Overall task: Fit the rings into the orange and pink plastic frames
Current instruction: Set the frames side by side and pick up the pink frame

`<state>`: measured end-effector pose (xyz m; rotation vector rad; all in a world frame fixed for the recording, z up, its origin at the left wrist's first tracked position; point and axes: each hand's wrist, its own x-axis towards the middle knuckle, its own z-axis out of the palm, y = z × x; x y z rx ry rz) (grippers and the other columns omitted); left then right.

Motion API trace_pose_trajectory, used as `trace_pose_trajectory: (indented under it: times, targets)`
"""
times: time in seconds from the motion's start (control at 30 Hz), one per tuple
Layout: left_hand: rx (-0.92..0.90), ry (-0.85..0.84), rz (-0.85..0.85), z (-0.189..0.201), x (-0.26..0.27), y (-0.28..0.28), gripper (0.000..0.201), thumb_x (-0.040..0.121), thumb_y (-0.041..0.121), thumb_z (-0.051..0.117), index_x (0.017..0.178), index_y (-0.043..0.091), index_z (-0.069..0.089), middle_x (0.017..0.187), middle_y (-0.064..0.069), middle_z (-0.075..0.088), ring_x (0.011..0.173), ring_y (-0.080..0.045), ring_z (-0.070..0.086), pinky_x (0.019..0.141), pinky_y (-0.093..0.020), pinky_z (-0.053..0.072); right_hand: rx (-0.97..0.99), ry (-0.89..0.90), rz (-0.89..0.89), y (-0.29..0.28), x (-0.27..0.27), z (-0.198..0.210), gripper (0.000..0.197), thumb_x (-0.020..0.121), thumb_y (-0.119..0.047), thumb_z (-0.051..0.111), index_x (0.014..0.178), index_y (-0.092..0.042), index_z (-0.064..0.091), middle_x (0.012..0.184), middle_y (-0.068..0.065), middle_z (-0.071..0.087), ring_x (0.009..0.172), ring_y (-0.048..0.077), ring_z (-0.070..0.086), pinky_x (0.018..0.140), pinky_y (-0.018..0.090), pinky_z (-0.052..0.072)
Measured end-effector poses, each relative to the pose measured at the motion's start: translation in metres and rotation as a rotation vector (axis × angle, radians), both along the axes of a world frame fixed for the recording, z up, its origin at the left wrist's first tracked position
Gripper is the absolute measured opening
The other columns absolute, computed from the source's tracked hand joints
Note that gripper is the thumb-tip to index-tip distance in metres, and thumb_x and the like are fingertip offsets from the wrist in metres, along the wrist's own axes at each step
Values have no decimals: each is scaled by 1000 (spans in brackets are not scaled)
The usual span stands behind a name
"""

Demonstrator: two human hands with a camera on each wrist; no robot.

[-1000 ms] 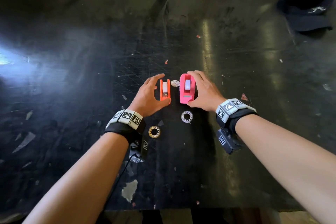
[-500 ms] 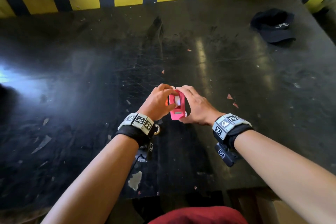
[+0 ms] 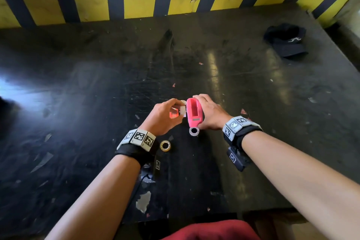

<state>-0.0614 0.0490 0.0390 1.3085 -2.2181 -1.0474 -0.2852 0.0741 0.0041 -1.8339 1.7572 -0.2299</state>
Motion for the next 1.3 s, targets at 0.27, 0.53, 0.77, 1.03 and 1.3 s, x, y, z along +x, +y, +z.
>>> trace_pose_trajectory:
  times: [0.27, 0.53, 0.77, 1.03, 1.3]
  targets:
    - [79, -6, 81, -14, 26, -5, 39, 86, 11, 77, 123, 18, 68, 109, 9, 73, 93, 6, 67, 77, 0, 48, 49, 83, -66, -58, -3, -32, 113, 58, -21, 97, 152, -19, 33, 153, 2, 34, 123, 37, 61, 99, 45, 53]
    - [184, 93, 157, -23, 24, -5, 37, 87, 10, 75, 122, 22, 68, 114, 8, 74, 99, -4, 74, 83, -19, 61, 99, 102, -110, -64, 6, -67, 124, 63, -26, 95, 161, -25, 20, 169, -1, 15, 140, 40, 50, 105, 48, 49]
    - [216, 76, 177, -26, 12, -15, 38, 87, 8, 74, 123, 20, 69, 118, 7, 74, 90, -1, 74, 83, -17, 60, -138, -415, -224, -37, 22, -19, 15, 83, -24, 82, 98, -24, 79, 118, -8, 66, 112, 22, 67, 101, 41, 54]
    - [202, 50, 122, -24, 0, -18, 43, 86, 11, 78, 126, 23, 70, 118, 5, 75, 97, -12, 77, 94, -34, 62, 15, -468, -228, -19, 13, 1, 9, 84, -26, 84, 91, -30, 80, 114, -8, 70, 106, 15, 68, 98, 29, 56]
    - [187, 37, 87, -22, -2, -15, 44, 85, 8, 80, 126, 21, 69, 117, 5, 73, 98, -16, 76, 93, -38, 62, 65, -459, -225, -13, 15, -3, 15, 87, -32, 83, 99, -23, 81, 117, 2, 73, 105, 21, 72, 99, 43, 57]
